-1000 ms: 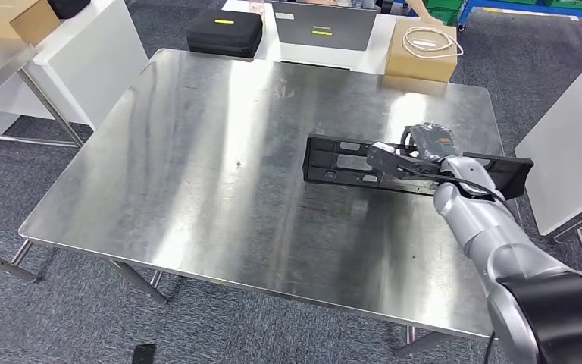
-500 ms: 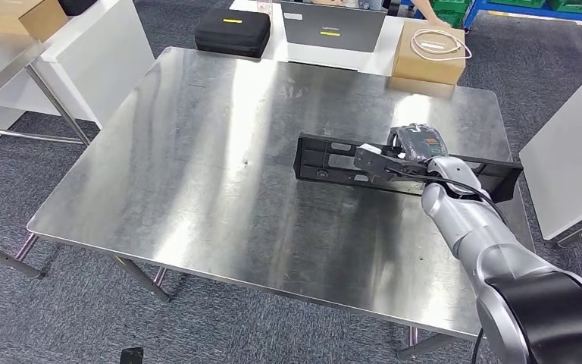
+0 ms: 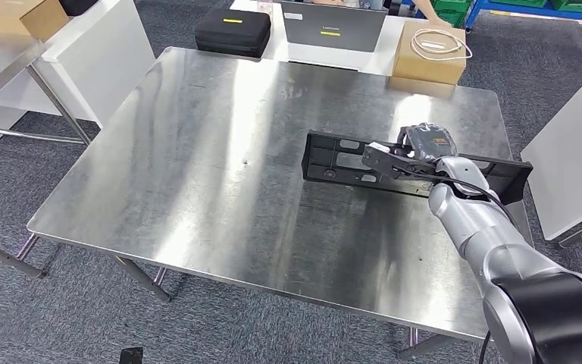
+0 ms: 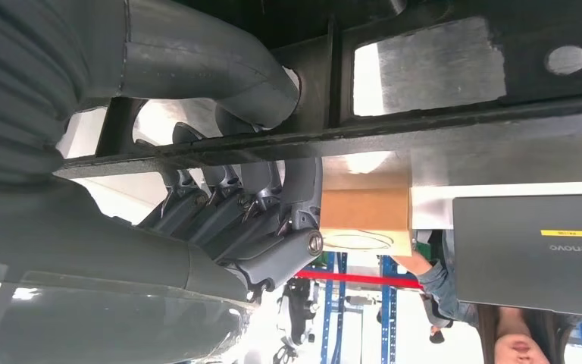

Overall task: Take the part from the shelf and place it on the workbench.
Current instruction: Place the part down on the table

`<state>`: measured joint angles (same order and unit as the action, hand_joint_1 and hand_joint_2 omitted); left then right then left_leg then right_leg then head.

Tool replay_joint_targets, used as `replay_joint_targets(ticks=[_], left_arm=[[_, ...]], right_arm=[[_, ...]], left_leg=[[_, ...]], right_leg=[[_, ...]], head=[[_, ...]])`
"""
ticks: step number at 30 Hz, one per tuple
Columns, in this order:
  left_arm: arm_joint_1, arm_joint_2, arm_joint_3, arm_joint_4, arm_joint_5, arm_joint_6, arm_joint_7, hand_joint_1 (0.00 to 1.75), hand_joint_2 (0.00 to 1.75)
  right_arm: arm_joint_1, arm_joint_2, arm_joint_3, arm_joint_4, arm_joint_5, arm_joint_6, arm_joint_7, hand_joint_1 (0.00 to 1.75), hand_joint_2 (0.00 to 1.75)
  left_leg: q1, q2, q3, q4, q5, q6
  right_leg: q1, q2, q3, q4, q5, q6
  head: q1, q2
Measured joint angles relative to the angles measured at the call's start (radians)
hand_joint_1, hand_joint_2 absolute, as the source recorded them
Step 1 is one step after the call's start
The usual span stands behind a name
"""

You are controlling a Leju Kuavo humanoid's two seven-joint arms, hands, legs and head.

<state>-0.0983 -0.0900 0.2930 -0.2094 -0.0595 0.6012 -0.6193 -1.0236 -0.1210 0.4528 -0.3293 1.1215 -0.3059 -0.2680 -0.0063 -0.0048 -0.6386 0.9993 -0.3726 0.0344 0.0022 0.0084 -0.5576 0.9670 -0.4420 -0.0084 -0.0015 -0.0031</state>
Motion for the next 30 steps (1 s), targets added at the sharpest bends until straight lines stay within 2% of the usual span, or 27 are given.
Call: replay_joint_targets(ticks=[5, 10, 20, 30], left_arm=[[0.0, 0.0, 0.006, 0.0, 0.001, 0.0, -0.001, 0.0, 1.75], [0.0, -0.001, 0.01, 0.0, 0.001, 0.001, 0.006, 0.0, 1.75], [0.0, -0.002, 0.02, 0.0, -0.008, 0.0, 0.017, 0.0, 1.75], [0.0, -0.002, 0.022, 0.0, -0.013, -0.002, 0.018, 0.0, 1.75]], right_arm=[[-0.004, -0.003, -0.001, 0.002, -0.022, 0.031, 0.005, 1.71, 1.75], [-0.03, -0.004, -0.034, 0.007, -0.097, 0.195, 0.053, 1.71, 1.75], [-0.081, 0.001, -0.096, 0.008, -0.156, 0.485, 0.159, 1.71, 1.75], [-0.088, 0.003, -0.103, 0.008, -0.156, 0.516, 0.162, 1.71, 1.75]], left_leg=[[0.0, 0.0, 0.0, 0.0, 0.0, 0.0], [0.0, 0.0, 0.0, 0.0, 0.0, 0.0], [0.0, 0.0, 0.003, 0.0, 0.0, 0.0], [0.0, 0.0, 0.005, 0.0, 0.0, 0.0]], right_leg=[[0.0, 0.0, 0.0, 0.0, 0.0, 0.0], [0.0, 0.0, 0.0, 0.0, 0.0, 0.0], [0.0, 0.0, 0.003, 0.0, 0.0, 0.0], [0.0, 0.0, 0.005, 0.0, 0.0, 0.0]], head=[[0.0, 0.0], [0.0, 0.0], [0.0, 0.0], [0.0, 0.0]])
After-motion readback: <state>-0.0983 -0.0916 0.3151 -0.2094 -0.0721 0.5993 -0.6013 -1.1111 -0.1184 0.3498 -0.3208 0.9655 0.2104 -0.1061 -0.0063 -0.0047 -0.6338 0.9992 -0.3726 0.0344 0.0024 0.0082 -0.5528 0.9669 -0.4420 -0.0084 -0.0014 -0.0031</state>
